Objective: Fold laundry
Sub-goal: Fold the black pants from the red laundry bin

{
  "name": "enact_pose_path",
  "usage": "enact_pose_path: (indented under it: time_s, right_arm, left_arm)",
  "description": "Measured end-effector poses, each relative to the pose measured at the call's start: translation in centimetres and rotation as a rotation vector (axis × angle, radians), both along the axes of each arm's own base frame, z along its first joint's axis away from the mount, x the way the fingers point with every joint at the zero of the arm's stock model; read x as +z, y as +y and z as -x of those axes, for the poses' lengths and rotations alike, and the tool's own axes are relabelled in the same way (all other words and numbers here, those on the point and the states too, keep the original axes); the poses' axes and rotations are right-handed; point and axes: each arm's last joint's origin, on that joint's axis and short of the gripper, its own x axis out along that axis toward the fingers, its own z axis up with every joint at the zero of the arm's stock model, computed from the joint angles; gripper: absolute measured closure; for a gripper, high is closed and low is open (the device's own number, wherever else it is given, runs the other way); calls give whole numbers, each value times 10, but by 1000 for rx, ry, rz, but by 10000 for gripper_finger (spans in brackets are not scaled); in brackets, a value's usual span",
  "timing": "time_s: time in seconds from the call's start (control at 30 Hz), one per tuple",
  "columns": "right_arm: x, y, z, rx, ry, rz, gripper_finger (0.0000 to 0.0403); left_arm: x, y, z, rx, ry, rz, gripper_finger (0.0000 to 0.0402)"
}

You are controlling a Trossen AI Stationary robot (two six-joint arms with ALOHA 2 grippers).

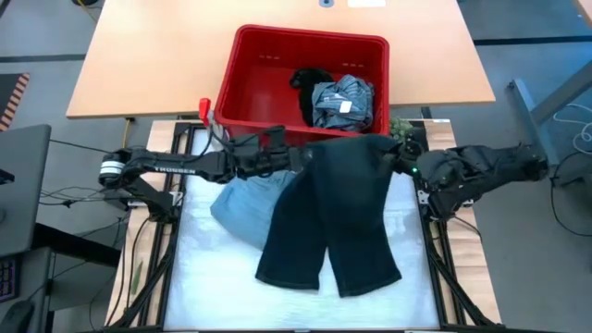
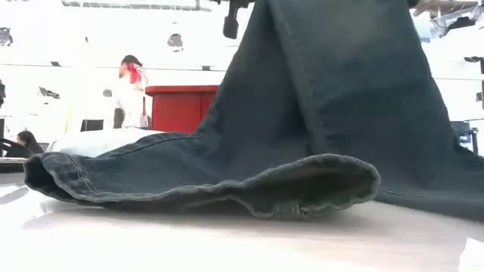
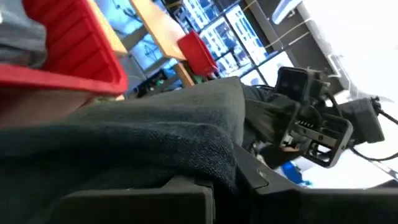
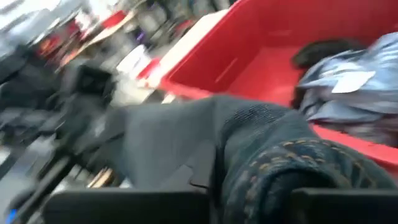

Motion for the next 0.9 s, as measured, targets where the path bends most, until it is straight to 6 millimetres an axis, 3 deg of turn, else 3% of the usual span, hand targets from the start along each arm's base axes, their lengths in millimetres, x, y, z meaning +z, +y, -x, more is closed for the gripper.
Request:
enact_pose_path:
  time_s: [0.2,0.4,0.5,0.7,0.8,0.9]
  right_arm:
    - [0,-18,-8,316,65,-58,239]
    - [2,-25,14,658,109,-221,149]
    - [10,-21,33,759,173,-309,141]
    - [38,-16,74,734,347,-352,140]
    - [65,-16,78,750,267,-217,141]
    - [96,-18,62,748,181,97,142]
  left_arm:
    - [-15,21,6,-12,22,-9,401]
    - [-11,30,9,-88,11,-75,401]
    - [-4,31,12,-113,-3,-117,401]
    - [13,30,29,-151,-5,-186,401]
    - [15,28,36,-172,41,-209,401]
    - [16,26,39,-184,52,-223,401]
